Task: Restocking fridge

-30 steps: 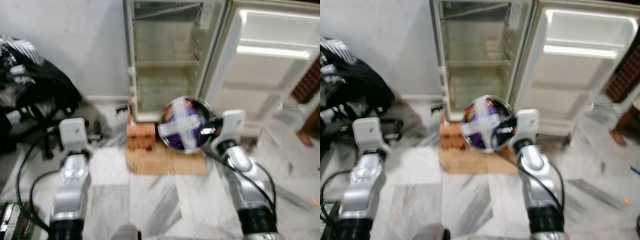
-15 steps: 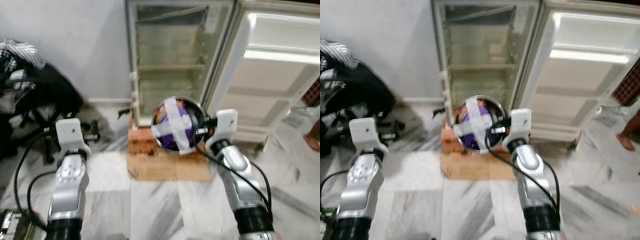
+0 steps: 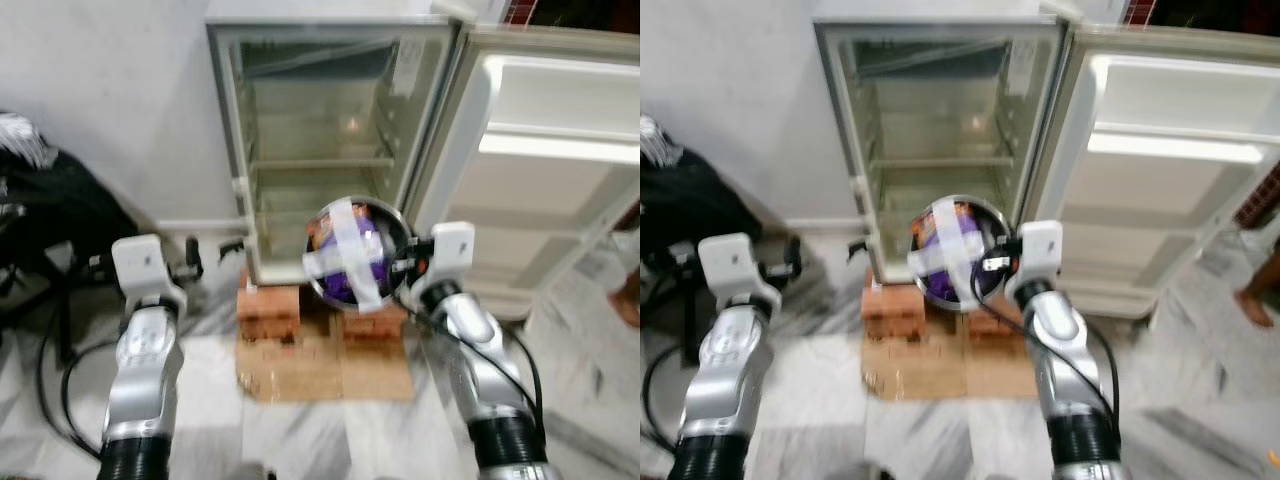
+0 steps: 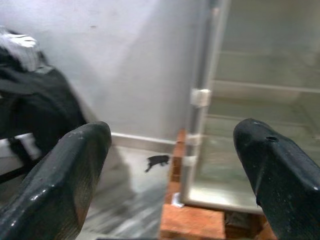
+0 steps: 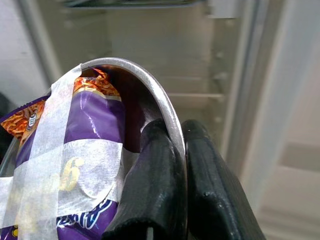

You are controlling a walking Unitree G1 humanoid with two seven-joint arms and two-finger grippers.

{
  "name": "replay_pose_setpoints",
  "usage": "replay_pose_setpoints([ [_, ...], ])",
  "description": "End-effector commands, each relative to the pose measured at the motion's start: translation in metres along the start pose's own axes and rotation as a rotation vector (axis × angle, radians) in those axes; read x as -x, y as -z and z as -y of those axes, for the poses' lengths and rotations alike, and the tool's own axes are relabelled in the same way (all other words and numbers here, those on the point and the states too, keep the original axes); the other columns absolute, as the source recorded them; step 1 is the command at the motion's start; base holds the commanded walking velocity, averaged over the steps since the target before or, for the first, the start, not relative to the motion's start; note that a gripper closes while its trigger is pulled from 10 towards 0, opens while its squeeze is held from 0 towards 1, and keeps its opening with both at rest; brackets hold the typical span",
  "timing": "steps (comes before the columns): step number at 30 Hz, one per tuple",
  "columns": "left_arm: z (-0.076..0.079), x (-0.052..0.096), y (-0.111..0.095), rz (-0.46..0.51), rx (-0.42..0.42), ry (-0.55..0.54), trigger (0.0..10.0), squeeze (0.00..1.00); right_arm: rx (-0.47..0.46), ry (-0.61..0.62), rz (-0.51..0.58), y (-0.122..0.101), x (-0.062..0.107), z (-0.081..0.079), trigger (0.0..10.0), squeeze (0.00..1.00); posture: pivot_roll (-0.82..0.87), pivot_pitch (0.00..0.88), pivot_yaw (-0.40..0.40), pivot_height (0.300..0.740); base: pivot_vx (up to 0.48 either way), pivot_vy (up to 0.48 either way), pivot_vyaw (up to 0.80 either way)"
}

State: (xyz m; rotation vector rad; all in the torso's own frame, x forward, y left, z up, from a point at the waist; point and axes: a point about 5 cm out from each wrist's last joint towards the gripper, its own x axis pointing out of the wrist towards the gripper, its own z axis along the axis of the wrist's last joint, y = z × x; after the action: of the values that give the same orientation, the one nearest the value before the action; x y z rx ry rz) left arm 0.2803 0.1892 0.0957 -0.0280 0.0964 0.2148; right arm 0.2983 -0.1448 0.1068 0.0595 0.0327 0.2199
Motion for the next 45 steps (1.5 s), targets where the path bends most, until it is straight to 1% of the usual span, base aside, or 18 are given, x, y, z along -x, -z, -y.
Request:
replay_pose_setpoints([
  [1,0.000,0.003,0.002,-0.010,-0.013,-0.005,10.0,0.00,0.001,0.026,0.032,-0.008,0.000,0.008,10.0,0.00,0.04,0.000,-0.024,0.740,0.000,0.439,0.00],
  [4,-0.007,0.008,0.004,-0.027,-0.012,-0.016,10.0,0.00,0.001,0.028,0.033,-0.008,0.000,0.009,10.0,0.00,0.05,0.000,-0.024,0.740,0.000,0.439,0.00],
  [5,-0.009,0.013,0.004,-0.033,-0.017,0.011,10.0,0.00,0.002,0.030,0.033,-0.008,0.001,0.009,10.0,0.00,0.05,0.000,-0.025,0.740,0.000,0.442,0.00],
  [8,-0.010,0.020,0.005,-0.033,-0.021,0.044,10.0,0.00,0.003,0.033,0.033,-0.008,0.002,0.011,10.0,0.00,0.05,0.000,-0.026,0.740,0.000,0.440,0.00],
  [9,-0.012,0.030,0.007,-0.031,-0.053,0.075,10.0,0.00,0.003,0.037,0.030,-0.007,0.003,0.012,10.0,0.00,0.06,0.000,-0.027,0.740,0.000,0.439,0.00],
  [12,-0.017,0.043,0.012,-0.033,-0.112,0.110,10.0,0.00,0.004,0.042,0.025,-0.005,0.004,0.014,10.0,0.00,0.07,0.000,-0.029,0.740,0.000,0.439,0.00],
  [17,-0.022,0.052,0.018,-0.054,-0.127,0.103,10.0,0.00,0.000,0.048,0.027,-0.005,0.004,0.014,10.0,0.00,0.07,0.000,-0.033,0.740,0.000,0.446,0.00],
  [22,-0.021,0.050,0.017,-0.061,-0.131,0.117,10.0,0.00,-0.004,0.042,0.043,-0.007,0.003,0.010,10.0,0.00,0.07,0.000,-0.034,0.740,0.243,0.385,0.00],
  [27,-0.019,0.050,0.018,-0.064,-0.136,0.133,10.0,0.00,0.002,0.067,0.053,-0.010,0.005,0.017,10.0,0.00,0.07,0.000,-0.031,0.740,0.056,0.000,0.00],
  [29,-0.018,0.051,0.019,-0.067,-0.149,0.154,10.0,0.00,0.004,0.076,0.051,-0.009,0.007,0.019,10.0,0.00,0.07,0.000,-0.030,0.740,0.000,0.000,0.00],
  [30,-0.016,0.052,0.018,-0.053,-0.156,0.192,10.0,0.00,0.007,0.083,0.045,-0.007,0.009,0.020,10.0,0.00,0.07,0.000,-0.030,0.740,0.000,0.000,0.00],
  [33,-0.014,0.052,0.017,-0.047,-0.176,0.217,10.0,0.00,-0.010,0.087,0.035,-0.005,0.009,0.019,10.0,0.00,0.06,0.000,-0.029,0.740,0.000,0.000,0.00],
  [36,-0.012,0.051,0.015,-0.036,-0.151,0.230,10.0,0.00,-0.010,0.085,0.039,-0.007,0.007,0.017,10.0,0.00,0.06,0.000,-0.028,0.740,0.309,0.000,-0.71],
  [40,-0.012,0.049,0.013,-0.032,-0.149,0.231,10.0,0.00,-0.009,0.085,0.042,-0.007,0.006,0.017,10.0,0.00,0.07,0.000,-0.029,0.740,0.401,0.000,-0.69],
  [45,-0.011,0.047,0.013,-0.030,-0.142,0.234,10.0,0.00,0.003,0.084,0.043,-0.008,0.005,0.018,10.0,0.00,0.07,0.000,-0.031,0.740,0.472,0.000,0.00],
])
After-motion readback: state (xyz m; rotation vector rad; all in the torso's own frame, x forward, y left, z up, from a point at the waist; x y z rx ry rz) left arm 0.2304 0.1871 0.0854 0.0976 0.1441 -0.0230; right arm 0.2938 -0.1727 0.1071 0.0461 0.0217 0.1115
